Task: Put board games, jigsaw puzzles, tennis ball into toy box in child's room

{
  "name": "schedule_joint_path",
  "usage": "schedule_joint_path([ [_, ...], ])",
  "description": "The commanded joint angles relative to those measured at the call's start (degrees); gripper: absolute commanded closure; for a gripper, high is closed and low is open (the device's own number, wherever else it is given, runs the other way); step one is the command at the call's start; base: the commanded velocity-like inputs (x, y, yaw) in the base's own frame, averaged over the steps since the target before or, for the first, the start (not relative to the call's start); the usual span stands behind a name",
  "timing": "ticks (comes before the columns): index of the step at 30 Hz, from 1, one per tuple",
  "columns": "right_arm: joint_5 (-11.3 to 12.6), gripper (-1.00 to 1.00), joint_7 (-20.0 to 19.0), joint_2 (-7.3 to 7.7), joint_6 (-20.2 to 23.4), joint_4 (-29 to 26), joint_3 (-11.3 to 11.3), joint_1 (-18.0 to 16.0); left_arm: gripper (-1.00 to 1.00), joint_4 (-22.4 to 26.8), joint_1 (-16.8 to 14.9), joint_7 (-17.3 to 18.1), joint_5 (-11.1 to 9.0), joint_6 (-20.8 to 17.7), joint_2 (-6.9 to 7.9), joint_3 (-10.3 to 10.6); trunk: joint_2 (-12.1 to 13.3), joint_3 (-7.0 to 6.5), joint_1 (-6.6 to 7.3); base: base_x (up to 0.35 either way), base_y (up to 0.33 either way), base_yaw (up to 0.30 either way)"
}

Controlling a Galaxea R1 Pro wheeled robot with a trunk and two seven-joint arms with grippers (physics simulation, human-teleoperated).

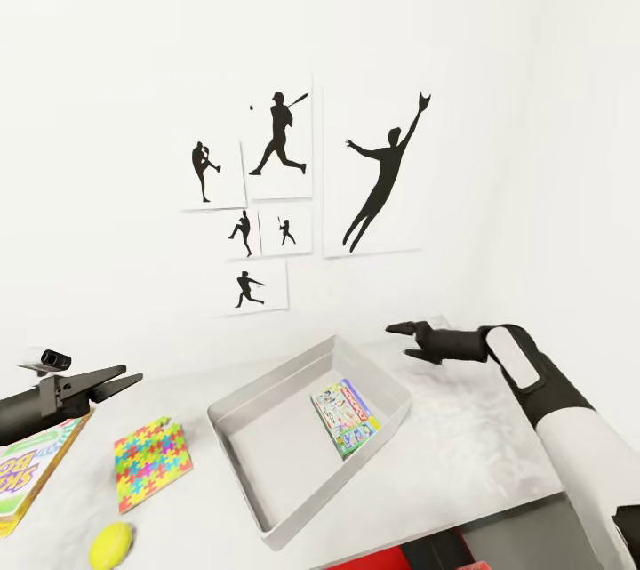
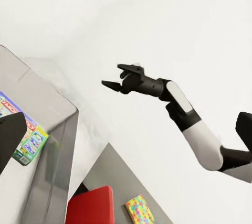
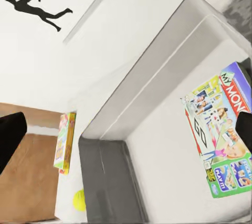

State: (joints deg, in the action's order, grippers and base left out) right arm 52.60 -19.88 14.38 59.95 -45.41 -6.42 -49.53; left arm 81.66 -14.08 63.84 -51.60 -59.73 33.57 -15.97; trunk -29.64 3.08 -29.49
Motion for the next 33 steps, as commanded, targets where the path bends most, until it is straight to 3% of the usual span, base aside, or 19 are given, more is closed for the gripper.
schedule_joint_path([
  [1,-0.4,-1.00,-1.6,0.29,0.0,-1.0,1.0,1.3,-1.00,0.0,-0.1,0.1,0.0,-0.3,0.01,0.0,-0.1,0.11,-0.03,-0.005,0.001,0.000],
  [4,-0.3,-1.00,-5.3,0.87,0.0,-4.3,5.8,7.4,-1.00,0.0,-0.1,0.1,0.0,-0.3,0.01,0.0,-0.1,0.11,-0.03,-0.003,0.000,0.000],
  [7,-0.3,-1.00,-6.9,1.08,-0.3,-5.5,9.6,11.1,-1.00,0.0,-0.1,0.1,0.0,-0.3,0.01,0.1,-0.1,0.11,-0.03,-0.001,0.000,0.000],
  [10,-0.2,-1.00,-9.4,1.19,-2.5,-6.8,13.1,15.3,-1.00,0.0,-0.1,0.1,0.0,-0.3,0.01,0.0,-0.1,0.11,-0.03,0.000,0.000,-0.003],
  [12,-0.2,-1.00,-12.3,1.09,-3.6,-8.1,14.2,17.7,-1.00,0.0,-0.1,0.1,0.0,-0.3,0.01,0.0,-0.1,0.08,-0.03,-0.020,0.003,-0.063],
  [16,-0.3,-1.00,-18.3,0.84,-6.0,-10.4,15.0,21.5,-1.00,0.0,-0.1,0.1,0.0,-0.3,0.04,0.0,-0.1,-0.06,-0.03,-0.116,0.062,-0.170],
  [21,-0.3,-1.00,-27.4,0.84,-12.7,-13.4,15.7,28.3,-1.00,0.0,-0.1,0.1,0.0,-0.3,0.09,-0.1,-0.1,-0.26,-0.03,-0.227,0.136,-0.238],
  [28,-0.4,-1.00,-31.4,0.96,-15.4,-14.1,17.1,30.5,-1.00,0.0,-0.1,0.4,-0.1,-0.3,0.06,-0.1,-0.1,-0.52,-0.03,-0.231,0.105,-0.261],
  [33,-0.7,-1.00,-31.8,0.55,-15.8,-14.2,17.3,30.7,-1.00,0.0,0.0,5.7,0.0,-0.3,0.27,-0.3,-0.1,-0.69,-0.03,-0.057,0.015,-0.264],
])
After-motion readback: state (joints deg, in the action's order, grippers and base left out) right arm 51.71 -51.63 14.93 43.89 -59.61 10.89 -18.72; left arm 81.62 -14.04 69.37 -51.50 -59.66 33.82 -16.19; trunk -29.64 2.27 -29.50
